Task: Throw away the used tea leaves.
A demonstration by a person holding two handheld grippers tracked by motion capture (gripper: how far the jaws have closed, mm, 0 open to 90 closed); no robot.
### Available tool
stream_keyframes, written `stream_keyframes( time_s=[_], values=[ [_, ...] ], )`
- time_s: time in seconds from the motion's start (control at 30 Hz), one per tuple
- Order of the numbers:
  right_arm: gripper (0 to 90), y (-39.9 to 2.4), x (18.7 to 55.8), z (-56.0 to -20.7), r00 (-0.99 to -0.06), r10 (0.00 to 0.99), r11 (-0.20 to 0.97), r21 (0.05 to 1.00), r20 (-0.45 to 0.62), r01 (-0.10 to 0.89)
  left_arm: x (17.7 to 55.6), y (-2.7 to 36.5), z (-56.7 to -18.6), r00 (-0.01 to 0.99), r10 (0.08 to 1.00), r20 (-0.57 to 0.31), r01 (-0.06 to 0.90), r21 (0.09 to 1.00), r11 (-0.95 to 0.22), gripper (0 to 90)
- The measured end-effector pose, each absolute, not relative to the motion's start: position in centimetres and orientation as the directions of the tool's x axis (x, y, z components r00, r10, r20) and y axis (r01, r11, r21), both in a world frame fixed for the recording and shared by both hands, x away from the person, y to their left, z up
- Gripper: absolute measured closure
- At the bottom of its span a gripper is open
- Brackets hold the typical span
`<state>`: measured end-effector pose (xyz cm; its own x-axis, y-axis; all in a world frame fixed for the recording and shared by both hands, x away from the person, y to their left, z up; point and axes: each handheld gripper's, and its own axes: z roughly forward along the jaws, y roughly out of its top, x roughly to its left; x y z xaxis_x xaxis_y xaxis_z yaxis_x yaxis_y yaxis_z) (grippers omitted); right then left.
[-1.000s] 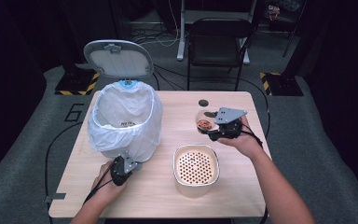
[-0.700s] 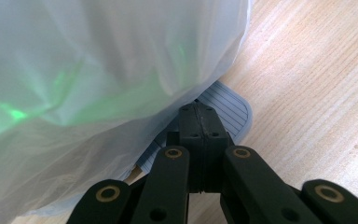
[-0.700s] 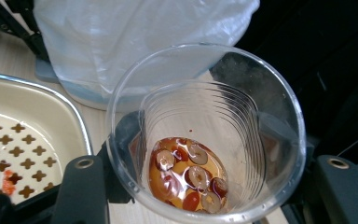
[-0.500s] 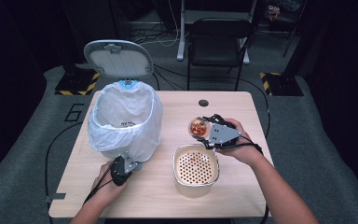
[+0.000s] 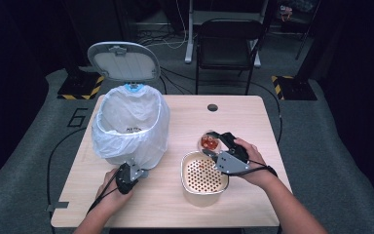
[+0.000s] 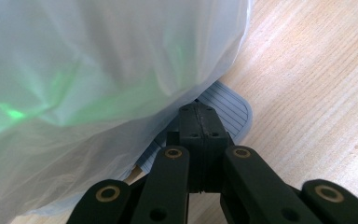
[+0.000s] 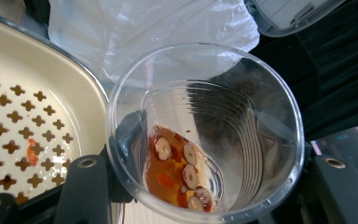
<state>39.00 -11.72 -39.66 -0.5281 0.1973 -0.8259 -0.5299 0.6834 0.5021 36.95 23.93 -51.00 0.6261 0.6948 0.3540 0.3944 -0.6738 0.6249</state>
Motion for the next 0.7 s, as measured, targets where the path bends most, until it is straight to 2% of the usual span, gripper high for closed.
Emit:
stream_keyframes(
  time_s=[0.17,0.2,0.27,0.3,0.33,0.37,0.4,0.43,0.5,0.57,0.6,0.63,0.7],
  values=[
    [40.1,-11.5,38.4,-40.0,-0.461,0.159,0.720,0.422,-0.873,-0.551,37.0,23.9,-51.0,0.626,0.695,0.354,0.395,0.625,-0.673,90.0],
    [40.1,-11.4,38.1,-40.2,-0.404,0.115,0.748,0.346,-0.907,-0.566,37.0,23.9,-51.0,0.625,0.696,0.354,0.393,0.627,-0.672,90.0],
    [40.1,-11.4,38.1,-40.3,-0.392,0.097,0.759,0.323,-0.915,-0.565,36.9,23.9,-51.0,0.624,0.697,0.354,0.393,0.628,-0.671,90.0],
    [40.1,-11.2,37.9,-40.7,-0.344,0.046,0.779,0.249,-0.938,-0.575,37.0,23.9,-51.0,0.624,0.696,0.354,0.393,0.628,-0.672,90.0],
    [40.1,-11.2,37.9,-40.7,-0.344,0.046,0.779,0.249,-0.938,-0.575,37.0,23.9,-51.0,0.624,0.696,0.354,0.393,0.628,-0.672,90.0],
    [40.1,-10.9,37.8,-41.2,-0.319,-0.027,0.794,0.173,-0.947,-0.583,36.9,23.9,-51.1,0.618,0.707,0.345,0.401,0.635,-0.660,90.0],
    [40.1,-10.9,37.8,-41.2,-0.319,-0.027,0.794,0.173,-0.947,-0.583,36.9,23.9,-51.1,0.618,0.707,0.345,0.401,0.635,-0.660,90.0],
    [40.1,-10.7,37.8,-41.6,-0.270,-0.079,0.800,0.101,-0.959,-0.592,36.9,23.9,-51.1,0.618,0.706,0.345,0.401,0.635,-0.661,90.0],
    [40.2,-10.6,37.8,-41.8,-0.261,-0.101,0.801,0.077,-0.960,-0.594,36.9,23.9,-51.1,0.620,0.704,0.345,0.399,0.634,-0.662,90.0],
    [40.4,-10.2,37.6,-42.1,-0.195,-0.186,0.802,-0.034,-0.963,-0.597,37.0,23.9,-51.0,0.625,0.696,0.354,0.393,0.628,-0.672,90.0],
    [40.4,-10.2,37.6,-42.1,-0.195,-0.186,0.802,-0.034,-0.963,-0.597,37.0,23.9,-51.0,0.625,0.696,0.354,0.393,0.628,-0.672,90.0],
    [40.4,-10.0,37.4,-42.4,-0.146,-0.240,0.798,-0.110,-0.960,-0.592,37.0,23.9,-51.0,0.626,0.695,0.353,0.395,0.625,-0.673,90.0],
    [40.5,-9.9,37.3,-42.4,-0.113,-0.279,0.788,-0.160,-0.954,-0.595,37.0,23.9,-51.0,0.626,0.695,0.353,0.395,0.625,-0.673,90.0]
  ],
)
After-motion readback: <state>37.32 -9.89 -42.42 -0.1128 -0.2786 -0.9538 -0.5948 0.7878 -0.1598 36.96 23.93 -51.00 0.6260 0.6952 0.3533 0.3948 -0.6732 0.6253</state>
